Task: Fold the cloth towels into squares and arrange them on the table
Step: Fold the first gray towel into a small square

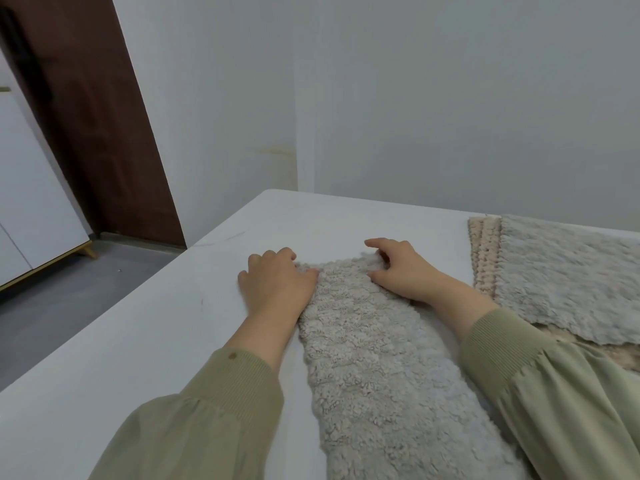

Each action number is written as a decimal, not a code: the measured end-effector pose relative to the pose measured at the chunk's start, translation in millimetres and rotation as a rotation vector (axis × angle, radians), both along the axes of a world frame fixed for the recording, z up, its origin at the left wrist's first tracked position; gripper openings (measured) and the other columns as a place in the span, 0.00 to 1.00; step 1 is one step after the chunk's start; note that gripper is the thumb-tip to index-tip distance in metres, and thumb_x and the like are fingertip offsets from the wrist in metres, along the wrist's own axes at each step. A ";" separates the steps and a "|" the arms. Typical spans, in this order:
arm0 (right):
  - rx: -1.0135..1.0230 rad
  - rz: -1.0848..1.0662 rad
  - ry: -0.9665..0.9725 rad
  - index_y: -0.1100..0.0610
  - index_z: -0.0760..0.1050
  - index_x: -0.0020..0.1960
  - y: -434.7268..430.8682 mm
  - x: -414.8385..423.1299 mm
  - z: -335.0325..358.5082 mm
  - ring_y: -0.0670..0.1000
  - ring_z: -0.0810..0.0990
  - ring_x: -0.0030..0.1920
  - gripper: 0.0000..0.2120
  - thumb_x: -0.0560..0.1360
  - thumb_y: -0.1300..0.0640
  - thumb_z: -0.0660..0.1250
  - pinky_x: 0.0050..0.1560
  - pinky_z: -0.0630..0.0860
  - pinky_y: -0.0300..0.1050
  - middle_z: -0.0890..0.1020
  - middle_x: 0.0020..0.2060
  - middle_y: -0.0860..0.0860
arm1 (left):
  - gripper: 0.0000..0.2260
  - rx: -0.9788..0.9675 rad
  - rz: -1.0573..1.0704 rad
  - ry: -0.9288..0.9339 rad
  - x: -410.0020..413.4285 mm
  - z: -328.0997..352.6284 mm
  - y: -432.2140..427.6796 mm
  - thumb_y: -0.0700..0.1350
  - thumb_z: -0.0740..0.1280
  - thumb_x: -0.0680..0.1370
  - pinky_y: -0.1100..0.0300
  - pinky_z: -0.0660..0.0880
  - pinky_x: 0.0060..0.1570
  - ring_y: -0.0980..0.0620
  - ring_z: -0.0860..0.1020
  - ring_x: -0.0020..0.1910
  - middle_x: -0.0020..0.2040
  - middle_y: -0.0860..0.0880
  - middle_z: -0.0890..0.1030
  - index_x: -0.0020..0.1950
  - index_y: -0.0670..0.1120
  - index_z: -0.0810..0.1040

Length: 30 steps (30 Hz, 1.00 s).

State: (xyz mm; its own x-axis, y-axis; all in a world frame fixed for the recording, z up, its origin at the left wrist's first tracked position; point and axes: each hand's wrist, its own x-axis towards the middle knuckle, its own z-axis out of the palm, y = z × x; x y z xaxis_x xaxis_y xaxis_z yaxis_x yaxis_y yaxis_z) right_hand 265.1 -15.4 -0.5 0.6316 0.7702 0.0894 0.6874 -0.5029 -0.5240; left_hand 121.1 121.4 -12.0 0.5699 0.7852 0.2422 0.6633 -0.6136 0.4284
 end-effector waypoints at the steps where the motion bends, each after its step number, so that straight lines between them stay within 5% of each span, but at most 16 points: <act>1: -0.031 -0.019 -0.012 0.52 0.65 0.71 0.3 -1.1 0.6 0.56 0.66 0.66 0.26 0.74 0.56 0.65 0.67 0.64 0.50 0.74 0.61 0.54 | 0.17 0.006 0.013 0.010 -0.8 1.4 -1.7 0.61 0.63 0.74 0.52 0.64 0.56 0.48 0.67 0.62 0.55 0.51 0.77 0.58 0.52 0.75; 4: -0.106 -0.076 -0.106 0.55 0.74 0.57 2.1 -4.7 4.2 0.57 0.67 0.61 0.14 0.72 0.54 0.65 0.59 0.66 0.49 0.75 0.53 0.53 | 0.12 -0.028 0.008 -0.018 -2.1 4.9 -4.5 0.59 0.63 0.74 0.52 0.64 0.55 0.49 0.67 0.60 0.45 0.54 0.76 0.50 0.52 0.75; 7: -0.136 -0.082 -0.138 0.57 0.71 0.48 1.6 -7.4 5.7 0.56 0.67 0.55 0.08 0.72 0.54 0.65 0.53 0.65 0.48 0.71 0.47 0.52 | 0.08 -0.111 -0.050 -0.115 -1.1 2.9 -3.2 0.56 0.65 0.74 0.52 0.66 0.57 0.49 0.69 0.57 0.41 0.55 0.72 0.44 0.53 0.71; 10: -0.041 -0.050 -0.078 0.54 0.69 0.45 0.3 -7.3 3.4 0.54 0.67 0.51 0.05 0.72 0.58 0.65 0.53 0.68 0.48 0.72 0.47 0.51 | 0.09 -0.190 -0.115 -0.284 -1.2 3.1 -4.1 0.54 0.68 0.74 0.57 0.67 0.42 0.49 0.74 0.47 0.43 0.50 0.76 0.40 0.52 0.70; 13: 0.160 -0.031 0.084 0.51 0.68 0.41 -4.0 -8.7 7.0 0.52 0.72 0.41 0.10 0.70 0.64 0.66 0.40 0.69 0.43 0.75 0.40 0.52 | 0.09 -0.247 -0.159 -0.439 -4.2 7.4 -9.0 0.49 0.69 0.74 0.61 0.66 0.34 0.53 0.72 0.37 0.37 0.53 0.75 0.42 0.47 0.71; 17: 0.315 -0.039 0.326 0.54 0.73 0.52 -8.8 -10.6 14.1 0.46 0.73 0.29 0.15 0.70 0.69 0.70 0.30 0.70 0.33 0.74 0.30 0.50 | 0.07 -0.425 -0.232 -0.558 -5.7 10.6 -10.1 0.47 0.71 0.73 0.61 0.67 0.34 0.53 0.73 0.36 0.38 0.51 0.77 0.46 0.50 0.74; 21: 0.341 -0.131 0.285 0.57 0.77 0.58 -8.5 -6.9 14.8 0.45 0.72 0.33 0.20 0.68 0.69 0.72 0.38 0.70 0.37 0.74 0.34 0.50 | 0.14 -0.521 -0.287 -0.489 -6.9 13.2 -11.8 0.46 0.73 0.71 0.62 0.72 0.42 0.53 0.75 0.40 0.40 0.47 0.77 0.55 0.51 0.78; 24: 0.076 -0.168 0.113 0.61 0.79 0.53 -10.9 -2.4 19.7 0.47 0.73 0.40 0.14 0.68 0.62 0.74 0.40 0.67 0.38 0.77 0.39 0.52 | 0.05 -0.433 -0.274 -0.442 -6.0 13.0 -12.0 0.43 0.73 0.71 0.61 0.70 0.39 0.54 0.74 0.37 0.33 0.53 0.77 0.37 0.49 0.78; 27: 0.026 -0.205 0.134 0.68 0.75 0.35 -13.4 -3.4 25.5 0.49 0.65 0.32 0.15 0.67 0.58 0.76 0.33 0.59 0.42 0.70 0.28 0.56 | 0.14 -0.372 -0.205 -0.495 -5.6 10.5 -9.9 0.44 0.74 0.69 0.62 0.62 0.31 0.53 0.68 0.31 0.27 0.53 0.70 0.28 0.48 0.72; 30: 0.095 -0.222 0.027 0.56 0.57 0.26 -12.5 -6.1 30.1 0.50 0.54 0.27 0.27 0.67 0.58 0.76 0.32 0.49 0.44 0.55 0.24 0.51 | 0.09 -0.269 -0.142 -0.567 -6.0 14.2 -12.1 0.46 0.73 0.70 0.62 0.63 0.31 0.54 0.69 0.32 0.29 0.54 0.71 0.31 0.51 0.77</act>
